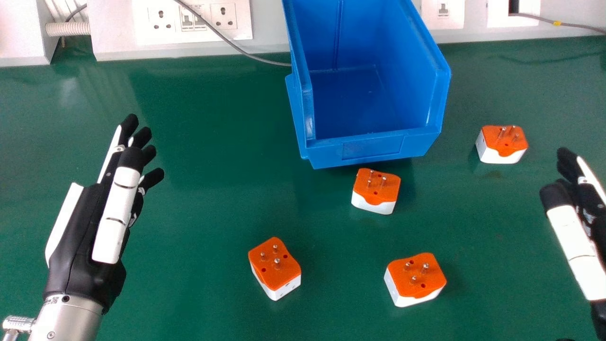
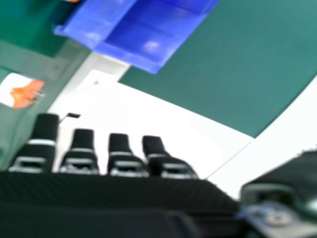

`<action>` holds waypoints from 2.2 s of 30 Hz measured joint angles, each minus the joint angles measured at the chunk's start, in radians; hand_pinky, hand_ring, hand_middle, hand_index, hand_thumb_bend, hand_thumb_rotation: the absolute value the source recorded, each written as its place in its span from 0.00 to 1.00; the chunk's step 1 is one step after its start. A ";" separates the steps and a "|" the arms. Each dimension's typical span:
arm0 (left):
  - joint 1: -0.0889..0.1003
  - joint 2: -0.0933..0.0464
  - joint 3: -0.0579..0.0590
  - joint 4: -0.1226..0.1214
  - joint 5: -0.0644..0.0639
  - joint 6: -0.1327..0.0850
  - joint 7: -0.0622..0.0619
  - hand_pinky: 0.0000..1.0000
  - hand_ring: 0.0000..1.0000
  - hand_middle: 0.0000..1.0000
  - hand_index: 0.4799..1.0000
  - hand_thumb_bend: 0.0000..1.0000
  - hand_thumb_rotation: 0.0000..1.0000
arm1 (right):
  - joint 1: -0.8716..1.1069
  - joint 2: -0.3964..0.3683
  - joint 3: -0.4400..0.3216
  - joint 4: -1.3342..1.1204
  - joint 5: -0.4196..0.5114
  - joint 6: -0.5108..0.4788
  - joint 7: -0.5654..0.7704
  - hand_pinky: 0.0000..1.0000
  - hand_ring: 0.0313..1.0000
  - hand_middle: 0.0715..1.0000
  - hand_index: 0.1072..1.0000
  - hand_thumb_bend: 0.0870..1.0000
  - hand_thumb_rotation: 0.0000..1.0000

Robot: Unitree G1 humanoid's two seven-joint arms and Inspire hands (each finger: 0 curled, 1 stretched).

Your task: Pick all objects and put in blue box

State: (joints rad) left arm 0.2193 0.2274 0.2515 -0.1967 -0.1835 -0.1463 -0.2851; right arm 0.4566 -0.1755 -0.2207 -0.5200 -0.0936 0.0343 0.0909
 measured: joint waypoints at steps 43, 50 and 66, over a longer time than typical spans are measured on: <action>0.035 0.056 0.006 0.004 0.064 -0.032 0.021 1.00 1.00 1.00 1.00 0.70 1.00 | -0.153 -0.080 0.001 0.035 -0.108 0.085 0.026 0.90 1.00 1.00 1.00 0.45 1.00; 0.032 0.058 0.008 0.007 0.064 -0.023 0.017 1.00 1.00 1.00 1.00 0.69 1.00 | -0.285 -0.183 0.000 0.108 -0.147 0.132 0.059 0.90 0.99 1.00 1.00 0.47 0.97; 0.020 0.070 0.008 0.016 0.066 -0.018 0.014 1.00 1.00 1.00 1.00 0.72 1.00 | -0.464 -0.350 0.039 0.296 -0.231 0.219 0.132 0.88 0.98 1.00 1.00 0.53 0.70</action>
State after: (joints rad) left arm 0.2388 0.2975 0.2593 -0.1804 -0.1171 -0.1639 -0.2715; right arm -0.0076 -0.5251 -0.1821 -0.2237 -0.3247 0.2536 0.2229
